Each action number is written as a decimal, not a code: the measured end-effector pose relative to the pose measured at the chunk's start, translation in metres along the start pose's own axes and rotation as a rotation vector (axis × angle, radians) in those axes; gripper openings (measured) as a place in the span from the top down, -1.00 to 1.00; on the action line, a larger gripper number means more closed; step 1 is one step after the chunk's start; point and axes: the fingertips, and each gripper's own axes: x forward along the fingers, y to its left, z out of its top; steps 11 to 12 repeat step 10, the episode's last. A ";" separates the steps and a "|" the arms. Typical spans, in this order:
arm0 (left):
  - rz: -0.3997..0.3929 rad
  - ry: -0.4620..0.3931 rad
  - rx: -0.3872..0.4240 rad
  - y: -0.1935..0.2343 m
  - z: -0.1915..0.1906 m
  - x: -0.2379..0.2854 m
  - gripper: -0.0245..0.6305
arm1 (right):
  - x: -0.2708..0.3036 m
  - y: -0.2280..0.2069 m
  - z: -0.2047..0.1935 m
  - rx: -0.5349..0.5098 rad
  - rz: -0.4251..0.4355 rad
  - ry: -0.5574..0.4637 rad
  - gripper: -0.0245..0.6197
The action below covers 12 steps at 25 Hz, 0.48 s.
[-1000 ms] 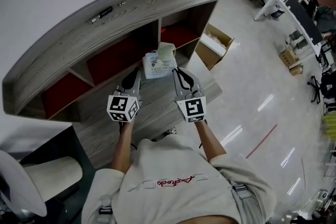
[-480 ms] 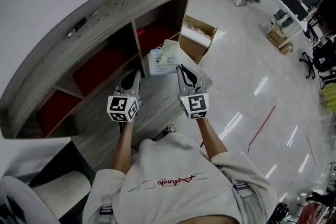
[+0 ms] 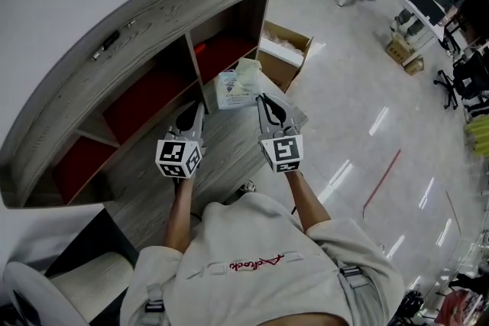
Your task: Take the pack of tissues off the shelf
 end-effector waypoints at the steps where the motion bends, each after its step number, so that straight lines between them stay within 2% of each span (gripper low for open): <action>1: -0.002 0.001 0.002 0.000 0.000 0.001 0.93 | 0.000 0.000 0.000 0.000 0.000 0.000 0.89; 12: 0.003 0.005 0.003 0.001 -0.001 0.003 0.93 | -0.002 -0.004 -0.004 0.010 -0.007 0.010 0.89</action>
